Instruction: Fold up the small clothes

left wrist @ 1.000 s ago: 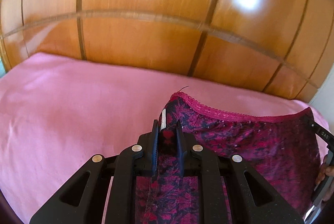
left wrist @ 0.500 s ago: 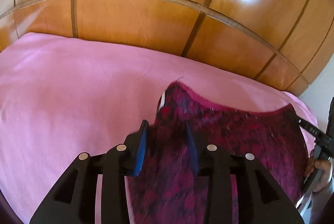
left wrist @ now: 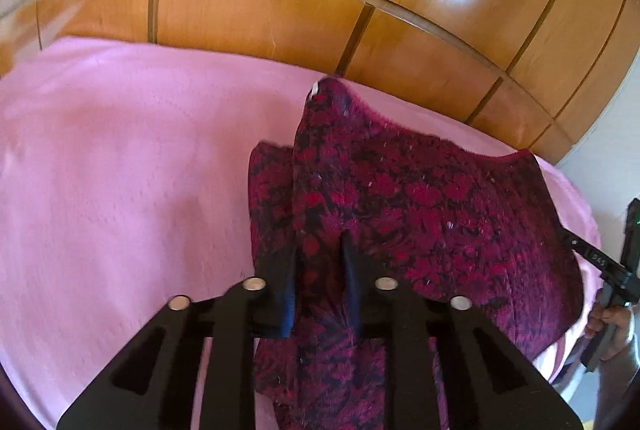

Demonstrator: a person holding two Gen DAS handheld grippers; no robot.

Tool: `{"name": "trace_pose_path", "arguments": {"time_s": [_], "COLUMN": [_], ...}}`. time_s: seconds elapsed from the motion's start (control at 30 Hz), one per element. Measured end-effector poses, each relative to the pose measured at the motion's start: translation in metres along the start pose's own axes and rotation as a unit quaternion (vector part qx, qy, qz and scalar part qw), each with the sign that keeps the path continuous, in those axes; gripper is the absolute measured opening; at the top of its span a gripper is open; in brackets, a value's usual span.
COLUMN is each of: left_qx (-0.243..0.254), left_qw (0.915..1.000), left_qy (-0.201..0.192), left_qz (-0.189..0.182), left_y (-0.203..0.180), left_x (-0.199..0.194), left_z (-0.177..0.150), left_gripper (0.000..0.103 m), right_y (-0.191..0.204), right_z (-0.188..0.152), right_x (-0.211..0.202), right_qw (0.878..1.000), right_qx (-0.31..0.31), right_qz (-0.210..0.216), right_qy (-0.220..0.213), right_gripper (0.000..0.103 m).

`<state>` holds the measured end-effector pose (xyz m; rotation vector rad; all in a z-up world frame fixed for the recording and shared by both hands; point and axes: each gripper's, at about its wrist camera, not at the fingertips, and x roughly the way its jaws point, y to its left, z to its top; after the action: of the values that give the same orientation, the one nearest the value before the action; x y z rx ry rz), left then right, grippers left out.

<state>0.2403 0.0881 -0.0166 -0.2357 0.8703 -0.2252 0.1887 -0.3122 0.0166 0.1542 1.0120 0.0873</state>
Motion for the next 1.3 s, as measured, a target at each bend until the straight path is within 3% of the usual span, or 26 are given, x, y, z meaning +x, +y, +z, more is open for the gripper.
{"name": "trace_pose_path", "arguments": {"time_s": [0.23, 0.27, 0.3, 0.33, 0.37, 0.43, 0.53, 0.6, 0.7, 0.9, 0.93, 1.0, 1.1, 1.2, 1.3], "left_qx": [-0.005, -0.006, -0.009, -0.011, -0.012, -0.011, -0.007, 0.001, 0.0, -0.004, -0.005, -0.005, 0.012, 0.039, 0.068], "left_qw": [0.9997, 0.9998, 0.9999, 0.9999, 0.9999, 0.9999, 1.0, 0.9999, 0.9997, 0.9985, 0.9985, 0.9976, 0.9954, 0.9934, 0.994], "left_qy": [0.001, 0.0, -0.002, -0.002, -0.002, -0.002, -0.006, -0.01, -0.022, 0.013, 0.002, -0.021, -0.067, -0.095, -0.086], "left_qz": [0.022, 0.019, 0.011, 0.008, 0.006, 0.001, 0.004, 0.008, 0.009, 0.053, 0.054, 0.066, 0.069, 0.052, 0.009], "left_y": [-0.009, -0.009, -0.008, -0.007, -0.004, -0.003, -0.005, -0.011, -0.015, -0.015, -0.017, -0.02, -0.033, -0.053, -0.079], "left_x": [0.009, 0.007, 0.005, 0.003, 0.002, 0.0, -0.002, -0.002, -0.008, 0.02, 0.013, -0.004, -0.033, -0.051, -0.052], "left_z": [0.005, 0.004, 0.002, 0.0, -0.002, -0.005, -0.006, 0.0, 0.008, 0.001, -0.001, -0.003, -0.008, -0.015, -0.026], "left_gripper": [0.017, 0.017, 0.017, 0.017, 0.017, 0.017, 0.015, 0.014, 0.013, 0.015, 0.018, 0.024, 0.024, 0.024, 0.028], "right_y": [-0.008, -0.008, -0.011, -0.013, -0.015, -0.015, -0.01, -0.007, -0.012, -0.007, -0.007, -0.008, -0.007, 0.014, 0.054], "right_z": [0.002, 0.0, 0.001, 0.001, 0.001, 0.002, 0.0, 0.001, 0.005, -0.003, -0.004, -0.002, 0.002, 0.005, 0.0], "right_x": [0.006, 0.001, -0.001, -0.004, -0.005, -0.004, 0.001, 0.006, 0.0, 0.023, 0.023, 0.014, -0.009, -0.032, -0.035], "right_qw": [1.0, 1.0, 0.999, 0.999, 0.998, 0.998, 0.999, 1.0, 1.0, 0.998, 0.998, 0.998, 0.997, 0.997, 0.997], "right_qx": [0.022, 0.029, 0.037, 0.044, 0.05, 0.049, 0.039, 0.023, 0.027, -0.003, 0.002, 0.022, 0.044, 0.033, -0.01], "right_qz": [-0.007, 0.01, 0.016, 0.024, 0.029, 0.029, 0.032, 0.008, -0.008, -0.059, -0.059, -0.052, -0.045, -0.015, 0.048], "right_qy": [-0.002, -0.003, -0.009, -0.012, -0.016, -0.014, -0.001, 0.0, -0.014, 0.009, 0.008, -0.007, -0.041, -0.073, -0.065], "right_gripper": [0.008, 0.014, 0.036, 0.05, 0.056, 0.054, 0.04, 0.01, 0.008, 0.009, 0.011, 0.023, 0.036, 0.042, 0.054]}}
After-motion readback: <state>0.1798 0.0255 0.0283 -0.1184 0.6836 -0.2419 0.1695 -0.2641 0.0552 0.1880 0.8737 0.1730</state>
